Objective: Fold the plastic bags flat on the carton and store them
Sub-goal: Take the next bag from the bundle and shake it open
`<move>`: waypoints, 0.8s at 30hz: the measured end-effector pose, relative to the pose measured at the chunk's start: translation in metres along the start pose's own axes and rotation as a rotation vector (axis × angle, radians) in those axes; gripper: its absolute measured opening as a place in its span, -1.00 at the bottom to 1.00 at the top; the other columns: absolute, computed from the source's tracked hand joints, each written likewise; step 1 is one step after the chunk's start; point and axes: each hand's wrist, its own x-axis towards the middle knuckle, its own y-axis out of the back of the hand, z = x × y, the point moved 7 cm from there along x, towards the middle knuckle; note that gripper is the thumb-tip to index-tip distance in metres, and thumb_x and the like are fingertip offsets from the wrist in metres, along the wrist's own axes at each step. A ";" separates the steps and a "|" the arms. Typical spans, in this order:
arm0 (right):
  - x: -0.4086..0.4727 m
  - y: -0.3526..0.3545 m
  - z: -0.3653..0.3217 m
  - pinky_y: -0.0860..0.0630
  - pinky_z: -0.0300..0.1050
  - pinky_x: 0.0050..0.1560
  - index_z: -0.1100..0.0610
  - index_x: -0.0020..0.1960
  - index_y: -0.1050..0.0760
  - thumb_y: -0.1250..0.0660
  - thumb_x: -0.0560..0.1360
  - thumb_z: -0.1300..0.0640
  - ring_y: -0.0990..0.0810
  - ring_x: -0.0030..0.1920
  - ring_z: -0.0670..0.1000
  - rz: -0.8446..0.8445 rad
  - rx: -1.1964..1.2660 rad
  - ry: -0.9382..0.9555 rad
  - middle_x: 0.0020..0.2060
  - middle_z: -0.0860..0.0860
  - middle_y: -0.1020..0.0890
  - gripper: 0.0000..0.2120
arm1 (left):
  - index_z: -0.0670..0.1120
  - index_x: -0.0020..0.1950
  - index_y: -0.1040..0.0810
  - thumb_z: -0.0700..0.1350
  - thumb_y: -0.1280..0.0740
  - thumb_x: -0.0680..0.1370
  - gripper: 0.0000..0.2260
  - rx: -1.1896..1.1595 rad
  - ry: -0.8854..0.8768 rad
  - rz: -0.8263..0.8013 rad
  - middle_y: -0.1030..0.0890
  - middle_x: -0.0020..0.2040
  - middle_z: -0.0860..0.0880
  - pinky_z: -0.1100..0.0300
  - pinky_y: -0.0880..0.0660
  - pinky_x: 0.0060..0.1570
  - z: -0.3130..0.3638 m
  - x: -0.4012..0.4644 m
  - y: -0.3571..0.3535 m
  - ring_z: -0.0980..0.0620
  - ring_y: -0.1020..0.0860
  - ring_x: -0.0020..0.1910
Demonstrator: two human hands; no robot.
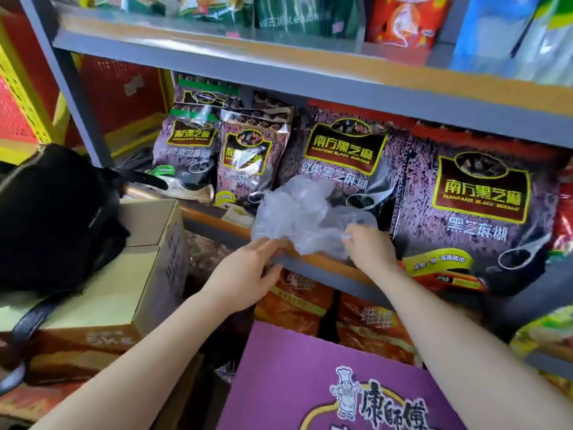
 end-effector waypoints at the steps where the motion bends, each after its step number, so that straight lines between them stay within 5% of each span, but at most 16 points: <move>1: -0.008 0.022 0.004 -0.29 -0.08 -0.26 0.14 -0.12 -0.42 -0.13 0.57 0.11 -0.55 -0.09 0.20 0.052 0.086 -0.010 -0.23 0.10 -0.52 -0.84 | 0.03 0.32 -0.36 -0.08 -0.27 0.52 -0.64 -0.034 -0.014 0.019 -0.47 0.13 0.06 0.03 -0.52 -0.11 0.006 0.004 0.001 0.04 -0.52 -0.03; 5: -0.059 0.115 0.014 -0.24 -0.06 -0.33 0.21 -0.15 -0.43 -0.16 0.56 0.11 -0.41 -0.27 0.14 0.334 0.172 0.023 -0.31 0.05 -0.41 -0.80 | 0.09 0.45 -0.08 0.03 -0.36 0.47 -0.35 -0.128 -0.173 0.068 -0.27 0.41 0.01 0.11 -0.37 0.18 0.048 0.027 0.006 0.04 -0.27 0.35; 9: -0.107 0.162 0.019 -0.29 0.01 -0.32 0.19 -0.21 -0.35 -0.19 0.56 0.13 -0.37 -0.30 0.11 0.445 0.234 -0.029 -0.39 0.00 -0.35 -0.80 | 0.10 0.45 -0.05 0.10 -0.45 0.35 -0.20 -0.011 -0.308 0.201 -0.19 0.47 -0.17 -0.13 -0.21 0.32 0.068 0.055 -0.004 -0.17 -0.18 0.42; 11: -0.115 0.155 0.027 -0.28 0.03 -0.34 0.20 -0.20 -0.34 -0.19 0.56 0.12 -0.38 -0.33 0.12 0.418 0.253 -0.106 -0.43 0.02 -0.36 -0.79 | 0.16 0.49 0.08 0.21 -0.43 0.34 -0.10 0.212 -0.140 0.176 -0.03 0.52 -0.12 -0.28 -0.06 0.33 0.041 0.069 -0.020 -0.28 -0.05 0.46; 14: -0.112 0.120 0.039 -0.26 0.00 -0.39 0.24 -0.16 -0.37 -0.18 0.56 0.11 -0.40 -0.37 0.15 0.327 0.280 -0.241 -0.42 0.10 -0.40 -0.79 | 0.20 0.44 0.31 0.25 -0.38 0.36 -0.04 0.267 0.190 -0.134 0.20 0.53 -0.05 -0.28 -0.04 0.35 -0.031 0.073 -0.066 -0.29 0.09 0.47; 17: -0.100 0.079 0.044 -0.16 -0.06 -0.41 0.18 -0.30 -0.28 -0.17 0.56 0.16 -0.31 -0.42 0.05 0.244 0.370 -0.334 -0.45 0.03 -0.31 -0.73 | 0.09 0.50 0.18 0.03 -0.39 0.45 -0.15 0.111 0.264 -0.220 0.14 0.52 -0.19 -0.13 -0.23 0.29 -0.061 0.069 -0.094 -0.31 -0.08 0.43; 20: -0.092 0.061 0.046 -0.11 -0.11 -0.42 0.12 -0.37 -0.15 -0.16 0.55 0.17 -0.24 -0.43 -0.01 0.263 0.431 -0.405 -0.45 0.02 -0.27 -0.65 | 0.02 0.48 -0.10 -0.25 -0.28 0.46 -0.35 0.123 0.207 -0.116 -0.14 0.45 -0.21 -0.08 -0.38 0.11 -0.055 0.074 -0.092 -0.30 -0.32 0.29; 24: -0.097 0.066 0.051 -0.14 -0.11 -0.41 0.21 -0.21 -0.32 -0.16 0.57 0.16 -0.30 -0.39 -0.09 0.384 0.494 -0.457 -0.37 0.03 -0.37 -0.80 | 0.00 0.38 -0.25 -0.37 -0.17 0.42 -0.44 -0.031 0.102 0.088 -0.38 0.26 -0.18 -0.07 -0.46 -0.11 -0.024 0.091 -0.066 -0.26 -0.48 0.03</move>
